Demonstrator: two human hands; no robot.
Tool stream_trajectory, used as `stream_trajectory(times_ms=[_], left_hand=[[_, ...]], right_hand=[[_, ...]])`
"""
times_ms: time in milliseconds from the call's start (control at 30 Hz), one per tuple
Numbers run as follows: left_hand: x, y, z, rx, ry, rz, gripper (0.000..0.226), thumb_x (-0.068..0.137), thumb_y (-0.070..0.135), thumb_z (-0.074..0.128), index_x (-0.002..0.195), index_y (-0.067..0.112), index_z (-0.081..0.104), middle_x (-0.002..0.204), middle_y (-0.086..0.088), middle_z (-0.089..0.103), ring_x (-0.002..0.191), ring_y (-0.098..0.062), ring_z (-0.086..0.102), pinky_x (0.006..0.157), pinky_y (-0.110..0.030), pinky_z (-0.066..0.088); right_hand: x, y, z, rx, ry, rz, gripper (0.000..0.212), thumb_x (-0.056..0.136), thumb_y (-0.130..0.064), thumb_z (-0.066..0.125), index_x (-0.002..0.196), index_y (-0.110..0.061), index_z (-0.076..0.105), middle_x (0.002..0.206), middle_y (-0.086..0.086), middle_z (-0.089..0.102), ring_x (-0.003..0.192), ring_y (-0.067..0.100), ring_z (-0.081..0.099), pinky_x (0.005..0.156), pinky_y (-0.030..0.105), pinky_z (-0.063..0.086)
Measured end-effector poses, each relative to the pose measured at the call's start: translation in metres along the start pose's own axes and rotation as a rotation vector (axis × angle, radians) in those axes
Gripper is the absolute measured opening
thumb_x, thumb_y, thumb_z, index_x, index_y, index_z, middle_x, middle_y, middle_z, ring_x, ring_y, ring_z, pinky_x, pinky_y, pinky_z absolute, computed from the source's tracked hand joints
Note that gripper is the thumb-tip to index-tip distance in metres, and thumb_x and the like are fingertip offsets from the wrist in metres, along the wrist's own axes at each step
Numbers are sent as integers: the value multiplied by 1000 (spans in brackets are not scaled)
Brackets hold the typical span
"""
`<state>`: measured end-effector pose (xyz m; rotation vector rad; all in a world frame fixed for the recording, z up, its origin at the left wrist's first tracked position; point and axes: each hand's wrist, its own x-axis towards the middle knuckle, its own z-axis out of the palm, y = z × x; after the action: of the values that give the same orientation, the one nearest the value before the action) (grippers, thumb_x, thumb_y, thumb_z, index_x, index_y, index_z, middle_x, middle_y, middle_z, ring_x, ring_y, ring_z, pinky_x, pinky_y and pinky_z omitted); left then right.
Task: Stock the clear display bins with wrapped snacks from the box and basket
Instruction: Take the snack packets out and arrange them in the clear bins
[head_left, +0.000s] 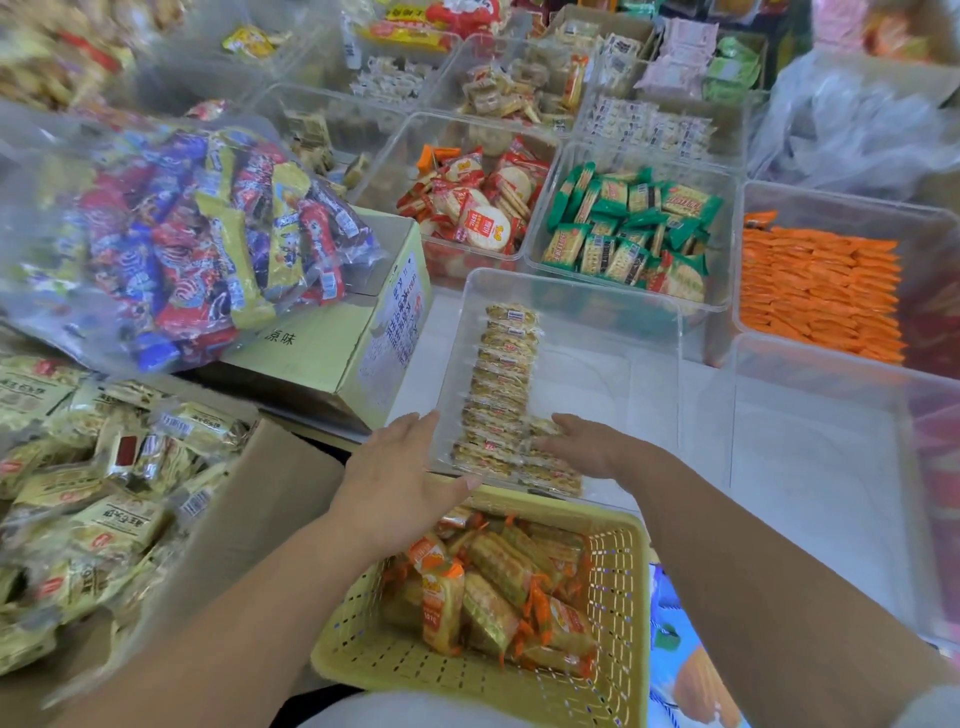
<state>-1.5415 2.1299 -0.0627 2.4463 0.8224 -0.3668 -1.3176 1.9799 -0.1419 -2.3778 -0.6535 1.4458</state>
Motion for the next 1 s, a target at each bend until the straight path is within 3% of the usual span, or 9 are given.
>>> stream_trajectory(times_ms=[133,267,367,467,533,600,733,867,1000], left_hand=[[-48,-33,-14,-123,181,80,78,92,63,62,158,29,37,163,6,34,151,-15,25,125,-37,24],[-102,-88,-28,-231,379,52,57,90,48,75,140,27,59,138,19,47,132,0,38,108,-3,16],[-131,-140,-40,-313,443,-63,48,88,53,69,132,35,62,132,19,54,125,-3,47,106,-19,34],[-149,-203,-56,-313,412,-233,43,90,54,70,129,48,53,133,14,55,124,-11,51,100,-33,43],[-153,-247,-67,-292,356,-365,53,90,53,70,138,39,53,141,5,55,129,-19,53,105,-40,46],[-150,-294,-80,-245,280,-461,62,90,53,69,145,29,53,145,-3,57,129,-26,57,105,-41,48],[-127,-366,-101,-280,110,-562,68,88,61,67,143,23,53,125,-8,68,106,-26,68,81,-33,53],[-96,-405,-103,-172,65,-599,94,83,73,65,156,21,37,157,-19,35,137,-43,44,109,-48,45],[-75,-421,-91,-282,69,-624,106,78,74,71,161,31,22,165,-18,17,140,-48,41,107,-53,48]], right_hand=[[-26,-19,-1,-16,126,-5,75,96,-59,53,158,-23,30,163,6,30,142,31,40,113,40,33],[-55,-70,21,-130,393,-100,65,94,-60,55,150,-28,44,153,7,46,127,32,55,105,43,44],[-77,-125,64,-92,462,-319,55,94,-53,60,142,-27,54,146,2,53,126,25,55,106,40,43],[-101,-180,132,-165,455,-558,47,94,-52,60,136,-29,58,144,-3,53,134,18,44,111,33,32],[-115,-214,179,-194,447,-668,45,94,-52,60,134,-31,60,146,-3,50,138,18,36,115,32,27],[-124,-244,224,-245,454,-731,46,93,-57,57,130,-30,64,145,-2,50,142,22,33,120,40,25],[-124,-288,297,-414,455,-667,54,90,-71,34,128,-43,61,151,-12,44,151,24,16,123,56,9],[-118,-304,331,-609,528,-469,58,93,-73,20,133,-50,55,153,-15,41,153,25,11,120,57,-12],[-114,-310,341,-631,624,-382,59,93,-74,24,118,-44,68,139,-13,58,147,25,32,122,57,-1]])
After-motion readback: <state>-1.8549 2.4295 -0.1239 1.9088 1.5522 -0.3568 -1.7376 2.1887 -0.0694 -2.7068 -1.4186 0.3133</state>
